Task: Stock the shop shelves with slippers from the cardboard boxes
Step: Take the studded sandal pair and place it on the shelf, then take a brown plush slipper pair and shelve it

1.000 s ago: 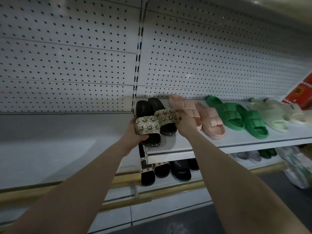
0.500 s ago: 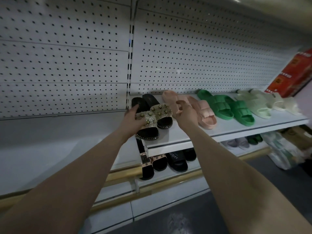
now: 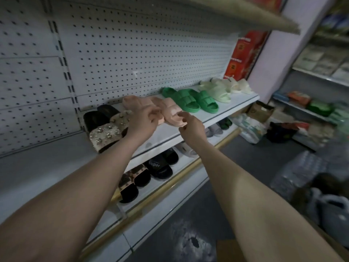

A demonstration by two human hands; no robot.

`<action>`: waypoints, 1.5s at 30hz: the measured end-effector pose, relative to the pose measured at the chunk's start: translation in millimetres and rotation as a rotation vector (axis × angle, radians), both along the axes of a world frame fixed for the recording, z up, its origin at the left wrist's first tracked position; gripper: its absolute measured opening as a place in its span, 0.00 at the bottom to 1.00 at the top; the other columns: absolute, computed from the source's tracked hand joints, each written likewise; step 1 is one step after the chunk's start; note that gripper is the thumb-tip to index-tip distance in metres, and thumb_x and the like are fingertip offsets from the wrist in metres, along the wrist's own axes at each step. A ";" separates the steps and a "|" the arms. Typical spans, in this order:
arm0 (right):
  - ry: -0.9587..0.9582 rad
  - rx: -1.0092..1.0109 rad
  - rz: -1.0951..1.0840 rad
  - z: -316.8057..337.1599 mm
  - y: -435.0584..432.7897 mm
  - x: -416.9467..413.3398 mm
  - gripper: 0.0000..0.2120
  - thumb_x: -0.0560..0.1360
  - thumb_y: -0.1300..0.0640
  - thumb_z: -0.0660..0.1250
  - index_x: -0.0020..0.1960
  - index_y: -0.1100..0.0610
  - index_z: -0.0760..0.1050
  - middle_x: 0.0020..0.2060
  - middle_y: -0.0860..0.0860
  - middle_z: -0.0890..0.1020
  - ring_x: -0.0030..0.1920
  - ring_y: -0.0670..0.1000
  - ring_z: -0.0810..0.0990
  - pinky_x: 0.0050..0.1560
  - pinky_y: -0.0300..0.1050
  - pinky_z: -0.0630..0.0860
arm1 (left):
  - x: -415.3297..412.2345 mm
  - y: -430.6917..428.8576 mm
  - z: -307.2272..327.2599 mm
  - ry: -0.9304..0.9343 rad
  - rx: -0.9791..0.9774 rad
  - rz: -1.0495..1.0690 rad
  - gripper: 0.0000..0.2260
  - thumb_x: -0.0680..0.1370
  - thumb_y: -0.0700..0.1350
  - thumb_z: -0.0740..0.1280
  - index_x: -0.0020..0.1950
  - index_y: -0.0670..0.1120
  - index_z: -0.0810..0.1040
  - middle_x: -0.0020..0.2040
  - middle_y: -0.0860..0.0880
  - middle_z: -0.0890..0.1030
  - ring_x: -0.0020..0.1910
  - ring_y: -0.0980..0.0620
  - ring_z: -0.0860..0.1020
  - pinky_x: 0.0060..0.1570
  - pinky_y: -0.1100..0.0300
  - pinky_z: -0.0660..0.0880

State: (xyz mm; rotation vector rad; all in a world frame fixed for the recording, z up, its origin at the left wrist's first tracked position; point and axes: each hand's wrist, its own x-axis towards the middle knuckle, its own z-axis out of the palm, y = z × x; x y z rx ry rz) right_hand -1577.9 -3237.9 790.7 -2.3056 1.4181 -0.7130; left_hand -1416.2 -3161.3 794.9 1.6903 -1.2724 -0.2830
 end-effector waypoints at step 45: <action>0.005 0.185 -0.995 -104.3 -225.5 -521.3 0.25 0.75 0.64 0.65 0.70 0.50 0.70 0.59 0.53 0.80 0.55 0.56 0.79 0.48 0.47 0.75 | -546.0 -431.6 -94.2 -0.065 0.241 -1.268 0.14 0.75 0.43 0.70 0.61 0.50 0.80 0.49 0.52 0.83 0.49 0.53 0.81 0.55 0.58 0.76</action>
